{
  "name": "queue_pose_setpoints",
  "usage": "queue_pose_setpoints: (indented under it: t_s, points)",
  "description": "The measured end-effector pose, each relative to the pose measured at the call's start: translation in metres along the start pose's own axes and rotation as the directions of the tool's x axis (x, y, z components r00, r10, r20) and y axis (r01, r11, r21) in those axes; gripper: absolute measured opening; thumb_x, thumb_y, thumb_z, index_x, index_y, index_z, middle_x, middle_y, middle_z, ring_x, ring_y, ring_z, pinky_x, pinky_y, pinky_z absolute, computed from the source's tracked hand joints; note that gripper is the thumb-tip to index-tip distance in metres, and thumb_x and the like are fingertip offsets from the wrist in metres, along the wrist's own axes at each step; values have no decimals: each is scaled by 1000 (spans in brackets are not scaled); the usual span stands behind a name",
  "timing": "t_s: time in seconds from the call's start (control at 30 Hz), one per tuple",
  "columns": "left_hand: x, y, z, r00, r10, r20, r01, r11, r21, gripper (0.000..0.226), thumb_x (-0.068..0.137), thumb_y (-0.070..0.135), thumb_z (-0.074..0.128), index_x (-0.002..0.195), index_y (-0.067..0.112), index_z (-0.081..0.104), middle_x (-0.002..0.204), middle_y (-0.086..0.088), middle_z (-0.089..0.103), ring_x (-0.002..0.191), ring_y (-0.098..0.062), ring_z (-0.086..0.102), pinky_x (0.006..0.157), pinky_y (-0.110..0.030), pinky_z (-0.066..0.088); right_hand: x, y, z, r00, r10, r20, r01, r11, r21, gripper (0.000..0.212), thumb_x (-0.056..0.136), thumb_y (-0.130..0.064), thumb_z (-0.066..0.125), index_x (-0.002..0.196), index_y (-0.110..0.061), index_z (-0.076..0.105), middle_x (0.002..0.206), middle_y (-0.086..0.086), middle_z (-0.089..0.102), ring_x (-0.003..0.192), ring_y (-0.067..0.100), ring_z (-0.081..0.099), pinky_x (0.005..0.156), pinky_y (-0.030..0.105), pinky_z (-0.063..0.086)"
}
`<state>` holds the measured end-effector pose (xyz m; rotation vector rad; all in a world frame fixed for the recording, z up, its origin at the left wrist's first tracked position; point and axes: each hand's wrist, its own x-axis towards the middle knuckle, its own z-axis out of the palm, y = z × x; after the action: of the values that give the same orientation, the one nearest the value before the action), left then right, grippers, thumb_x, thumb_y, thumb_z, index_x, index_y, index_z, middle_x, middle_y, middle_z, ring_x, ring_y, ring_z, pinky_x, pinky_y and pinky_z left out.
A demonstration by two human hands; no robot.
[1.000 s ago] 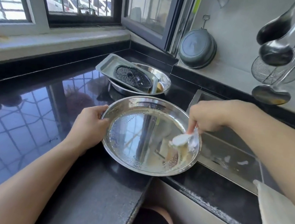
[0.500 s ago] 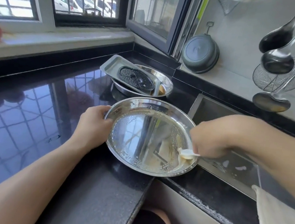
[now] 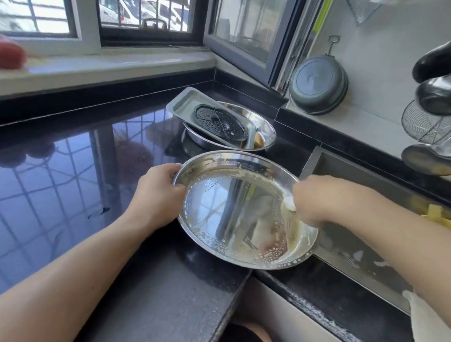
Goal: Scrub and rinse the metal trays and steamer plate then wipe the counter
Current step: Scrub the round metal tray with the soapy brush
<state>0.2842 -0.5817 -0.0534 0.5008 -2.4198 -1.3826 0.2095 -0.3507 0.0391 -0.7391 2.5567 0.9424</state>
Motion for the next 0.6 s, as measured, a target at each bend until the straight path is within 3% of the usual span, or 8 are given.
queue_pose_setpoints:
  t_s: [0.1, 0.17, 0.2, 0.27, 0.33, 0.4, 0.5, 0.6]
  points:
    - [2, -2, 2, 1000, -7, -20, 8, 1000, 12, 39, 78, 5, 50, 96, 25, 78, 85, 9, 77, 91, -19, 70, 85, -41, 59, -33, -11, -9, 957, -125, 261, 184, 959, -215, 13, 94, -4, 60, 105, -5, 68, 72, 4, 49, 74, 23, 50, 52, 23, 42]
    - [2, -3, 3, 999, -14, -30, 15, 1000, 11, 40, 79, 3, 50, 98, 24, 78, 87, 8, 77, 91, -19, 70, 83, -39, 59, -38, -19, -14, 896, -232, 379, 401, 788, -467, 17, 88, 1, 65, 103, 4, 73, 68, 8, 51, 78, 27, 54, 53, 27, 41]
    - [2, -3, 4, 999, -18, -37, 18, 1000, 12, 40, 80, 3, 50, 99, 24, 78, 88, 9, 76, 91, -19, 69, 80, -36, 58, -35, -22, -16, 900, -228, 372, 395, 789, -471, 19, 87, 4, 65, 103, 5, 73, 70, 9, 53, 77, 27, 55, 56, 29, 42]
    - [0, -1, 4, 998, -31, -51, 32, 999, 21, 41, 81, 2, 49, 101, 25, 77, 89, 8, 75, 90, -17, 67, 70, -29, 51, -21, -23, -12, 964, -130, 234, 204, 922, -328, 16, 88, 6, 60, 98, 0, 70, 72, 8, 48, 68, 24, 52, 58, 29, 43]
    - [-1, 0, 3, 998, -36, -47, 37, 999, 16, 37, 82, 2, 50, 99, 24, 75, 88, 7, 74, 88, -14, 66, 65, -22, 47, -5, -18, -6, 999, 39, 34, -37, 998, -47, 20, 89, 2, 51, 100, -8, 65, 77, 4, 44, 66, 18, 49, 60, 29, 46]
    - [-2, 2, 3, 999, -29, -40, 29, 1000, 7, 35, 83, 2, 51, 98, 23, 74, 87, 7, 73, 87, -14, 66, 63, -21, 46, 1, -9, 2, 993, 58, -101, -50, 996, 78, 29, 89, -1, 46, 111, -10, 63, 79, 3, 45, 64, 16, 47, 57, 30, 44]
    - [-1, 3, 3, 998, -32, -63, 32, 999, 8, 34, 84, 2, 50, 97, 22, 74, 86, 7, 72, 83, -9, 63, 62, -21, 45, -15, -15, -3, 995, -52, 83, 63, 990, -127, 18, 90, 3, 53, 101, -4, 65, 73, 3, 43, 61, 18, 46, 46, 25, 33]
    - [0, 1, 4, 996, -34, -77, 36, 999, 25, 38, 84, 1, 49, 100, 24, 74, 87, 7, 71, 84, -11, 63, 62, -22, 44, -42, -24, -12, 947, -215, 240, 291, 891, -348, 15, 87, 2, 63, 98, 2, 72, 69, 9, 53, 55, 19, 42, 44, 25, 30]
